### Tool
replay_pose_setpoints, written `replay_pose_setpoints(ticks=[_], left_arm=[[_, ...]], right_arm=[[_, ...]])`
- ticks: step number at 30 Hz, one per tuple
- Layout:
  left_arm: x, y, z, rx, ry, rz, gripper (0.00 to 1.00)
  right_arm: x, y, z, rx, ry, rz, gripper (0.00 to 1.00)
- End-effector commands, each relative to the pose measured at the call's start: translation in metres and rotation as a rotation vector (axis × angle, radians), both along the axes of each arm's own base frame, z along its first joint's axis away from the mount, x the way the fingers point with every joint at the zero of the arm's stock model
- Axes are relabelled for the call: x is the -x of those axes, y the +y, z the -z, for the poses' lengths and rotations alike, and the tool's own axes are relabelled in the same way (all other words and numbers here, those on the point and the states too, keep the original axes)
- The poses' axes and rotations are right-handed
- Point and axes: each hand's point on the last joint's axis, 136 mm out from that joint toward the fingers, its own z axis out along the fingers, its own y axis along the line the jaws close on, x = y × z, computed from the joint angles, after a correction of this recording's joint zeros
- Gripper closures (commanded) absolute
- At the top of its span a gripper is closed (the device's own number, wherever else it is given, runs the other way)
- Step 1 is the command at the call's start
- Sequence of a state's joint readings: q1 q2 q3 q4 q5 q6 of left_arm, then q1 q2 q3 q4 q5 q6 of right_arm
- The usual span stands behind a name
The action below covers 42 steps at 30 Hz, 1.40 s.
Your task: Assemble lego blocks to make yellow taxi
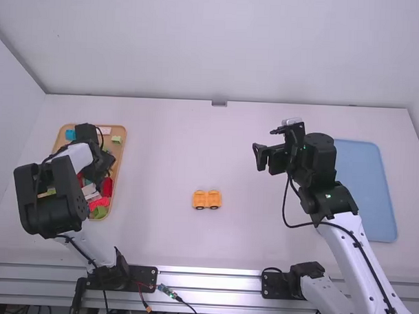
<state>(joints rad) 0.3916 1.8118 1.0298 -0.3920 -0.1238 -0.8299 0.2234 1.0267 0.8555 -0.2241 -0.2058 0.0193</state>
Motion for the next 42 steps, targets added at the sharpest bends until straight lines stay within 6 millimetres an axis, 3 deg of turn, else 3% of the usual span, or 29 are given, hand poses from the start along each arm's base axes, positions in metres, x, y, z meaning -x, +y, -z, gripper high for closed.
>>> replay_pose_setpoints(ticks=[1, 11, 18, 24, 30, 37, 42], left_arm=[[-0.005, 0.003, -0.014, -0.012, -0.02, 0.01, 0.39], [-0.008, 0.004, -0.023, -0.012, -0.019, 0.009, 0.41], [0.008, 0.007, -0.031, -0.041, 0.025, -0.035, 0.43], [0.005, 0.008, -0.039, -0.054, 0.005, -0.007, 0.42], [0.009, 0.005, -0.032, -0.046, 0.015, -0.003, 0.52], [0.01, 0.004, -0.022, -0.051, -0.002, -0.003, 0.43], [0.012, 0.004, -0.017, -0.053, -0.005, -0.004, 0.49]], right_arm=[[-0.002, 0.0, -0.015, -0.004, -0.035, 0.003, 0.0], [-0.002, 0.0, -0.015, -0.005, -0.035, 0.003, 0.0], [-0.002, 0.0, -0.015, 0.002, -0.038, 0.0, 0.0], [-0.002, 0.0, -0.015, 0.001, -0.038, -0.001, 0.01], [-0.002, 0.0, -0.015, 0.001, -0.037, 0.0, 0.0], [-0.002, 0.0, -0.015, 0.001, -0.037, 0.0, 0.0], [-0.002, 0.0, -0.015, 0.001, -0.037, -0.001, 0.0]])
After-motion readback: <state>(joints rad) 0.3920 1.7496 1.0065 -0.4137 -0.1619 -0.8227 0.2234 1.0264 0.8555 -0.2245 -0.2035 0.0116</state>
